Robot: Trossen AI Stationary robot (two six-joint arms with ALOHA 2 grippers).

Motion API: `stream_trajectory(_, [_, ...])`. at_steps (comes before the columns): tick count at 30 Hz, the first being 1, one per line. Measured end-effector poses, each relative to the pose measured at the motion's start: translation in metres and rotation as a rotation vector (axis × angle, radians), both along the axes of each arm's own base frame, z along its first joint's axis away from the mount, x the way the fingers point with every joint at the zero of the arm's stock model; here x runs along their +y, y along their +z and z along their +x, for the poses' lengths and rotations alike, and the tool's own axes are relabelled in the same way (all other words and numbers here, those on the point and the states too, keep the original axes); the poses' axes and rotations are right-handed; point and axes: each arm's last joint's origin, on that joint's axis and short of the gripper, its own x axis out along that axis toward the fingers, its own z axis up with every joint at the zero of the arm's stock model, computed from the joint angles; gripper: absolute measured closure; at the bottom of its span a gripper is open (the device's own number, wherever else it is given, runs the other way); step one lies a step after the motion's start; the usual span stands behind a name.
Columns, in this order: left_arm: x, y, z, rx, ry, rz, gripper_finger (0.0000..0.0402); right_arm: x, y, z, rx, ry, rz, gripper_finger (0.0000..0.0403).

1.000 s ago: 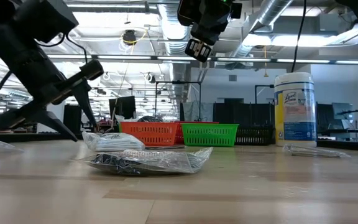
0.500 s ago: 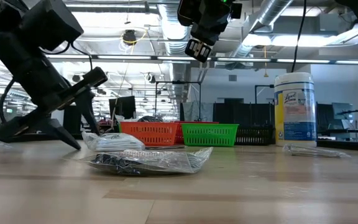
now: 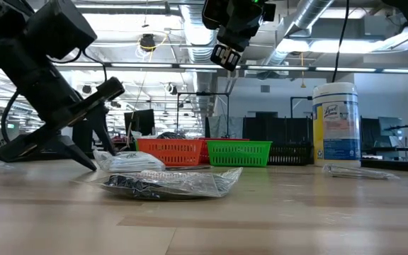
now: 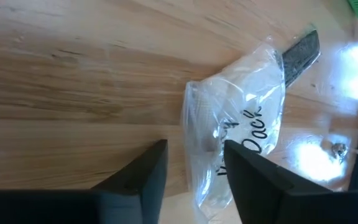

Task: Pick & Place Travel size toiletries
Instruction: Put the vanity pack into the green bin

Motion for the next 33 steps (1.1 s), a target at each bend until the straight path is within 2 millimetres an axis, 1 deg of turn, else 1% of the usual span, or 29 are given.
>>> stream_trajectory(4, [0.0,-0.001,0.0,0.004,-0.003,-0.003,0.0296,0.0,0.0,0.0,0.0,0.0,0.0,0.0349])
stream_trajectory(9, [0.0,-0.002,-0.001,0.013,-0.01,-0.008,0.0377,0.0,0.0,0.0,0.0,0.0,0.0,0.0349])
stream_trajectory(11, [0.0,-0.002,-0.001,0.015,-0.024,-0.005,0.0394,0.0,0.0,0.0,0.002,-0.002,0.001,0.0349])
stream_trajectory(16, [-0.002,0.001,0.002,-0.005,-0.076,-0.021,0.0399,0.0,0.0,0.0,0.002,-0.002,0.001,0.0349])
stream_trajectory(21, [-0.003,0.009,0.003,-0.055,-0.127,-0.024,0.04,0.0,0.0,0.0,0.002,-0.002,0.001,0.0349])
stream_trajectory(27, [0.0,0.028,0.002,-0.148,-0.118,0.01,0.0401,0.0,0.0,0.0,0.0,0.001,-0.001,0.0349])
stream_trajectory(33, [0.013,0.048,-0.001,-0.234,-0.113,0.067,0.0401,0.0,0.0,-0.001,0.003,0.005,-0.001,0.0349])
